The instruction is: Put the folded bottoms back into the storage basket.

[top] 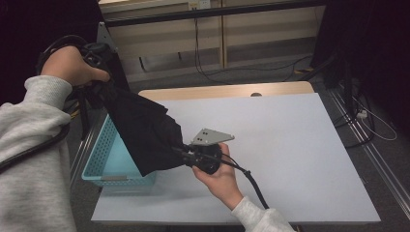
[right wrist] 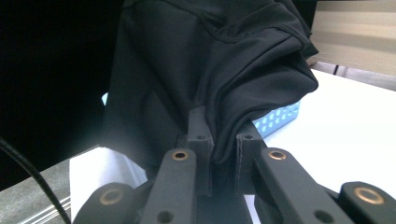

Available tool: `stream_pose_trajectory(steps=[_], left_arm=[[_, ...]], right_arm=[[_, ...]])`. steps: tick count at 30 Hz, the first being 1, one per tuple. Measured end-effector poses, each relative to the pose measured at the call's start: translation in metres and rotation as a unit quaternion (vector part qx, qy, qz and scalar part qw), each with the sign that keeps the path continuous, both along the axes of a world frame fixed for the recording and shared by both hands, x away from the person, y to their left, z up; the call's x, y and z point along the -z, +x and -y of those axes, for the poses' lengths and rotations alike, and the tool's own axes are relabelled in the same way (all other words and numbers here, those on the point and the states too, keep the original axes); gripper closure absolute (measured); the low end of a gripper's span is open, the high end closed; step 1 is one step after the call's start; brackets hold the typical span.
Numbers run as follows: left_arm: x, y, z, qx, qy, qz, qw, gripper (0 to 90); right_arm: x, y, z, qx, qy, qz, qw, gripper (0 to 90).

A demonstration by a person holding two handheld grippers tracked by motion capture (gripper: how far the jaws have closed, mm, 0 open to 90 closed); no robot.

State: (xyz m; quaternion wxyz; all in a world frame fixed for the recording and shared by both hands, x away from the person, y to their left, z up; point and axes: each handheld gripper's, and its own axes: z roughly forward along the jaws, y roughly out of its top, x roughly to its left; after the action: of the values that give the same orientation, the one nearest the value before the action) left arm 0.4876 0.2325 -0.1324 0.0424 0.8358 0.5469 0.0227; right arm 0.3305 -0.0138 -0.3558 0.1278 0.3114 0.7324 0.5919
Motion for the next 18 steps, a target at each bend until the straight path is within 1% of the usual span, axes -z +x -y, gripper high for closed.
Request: stream_pose_trajectory(steps=[6, 7, 9, 11, 12, 18], left_arm=[[-0.005, 0.000, -0.010, -0.013, -0.001, 0.003, 0.9999, 83.5], [-0.006, 0.000, -0.011, -0.010, 0.001, 0.000, 0.9999, 83.5], [-0.006, -0.001, -0.012, -0.014, 0.000, 0.005, 0.9999, 83.5], [-0.007, -0.001, -0.014, -0.014, 0.001, 0.003, 0.9999, 83.6], [-0.007, 0.000, -0.014, -0.016, 0.001, 0.008, 0.9998, 83.6], [-0.007, 0.001, -0.019, -0.026, 0.001, 0.009, 0.9996, 83.7]], right_arm=[[-0.004, 0.000, -0.009, -0.007, 0.005, 0.003, 1.0000, 81.6], [-0.004, 0.000, -0.010, -0.008, 0.005, 0.003, 0.9999, 81.6], [-0.005, 0.001, -0.013, -0.010, 0.005, 0.002, 0.9999, 81.6], [-0.005, 0.001, -0.015, -0.013, 0.006, 0.002, 0.9999, 81.6], [-0.005, 0.001, -0.016, -0.013, 0.006, 0.001, 0.9999, 81.6], [-0.006, 0.000, -0.024, -0.019, 0.010, 0.001, 0.9998, 81.6]])
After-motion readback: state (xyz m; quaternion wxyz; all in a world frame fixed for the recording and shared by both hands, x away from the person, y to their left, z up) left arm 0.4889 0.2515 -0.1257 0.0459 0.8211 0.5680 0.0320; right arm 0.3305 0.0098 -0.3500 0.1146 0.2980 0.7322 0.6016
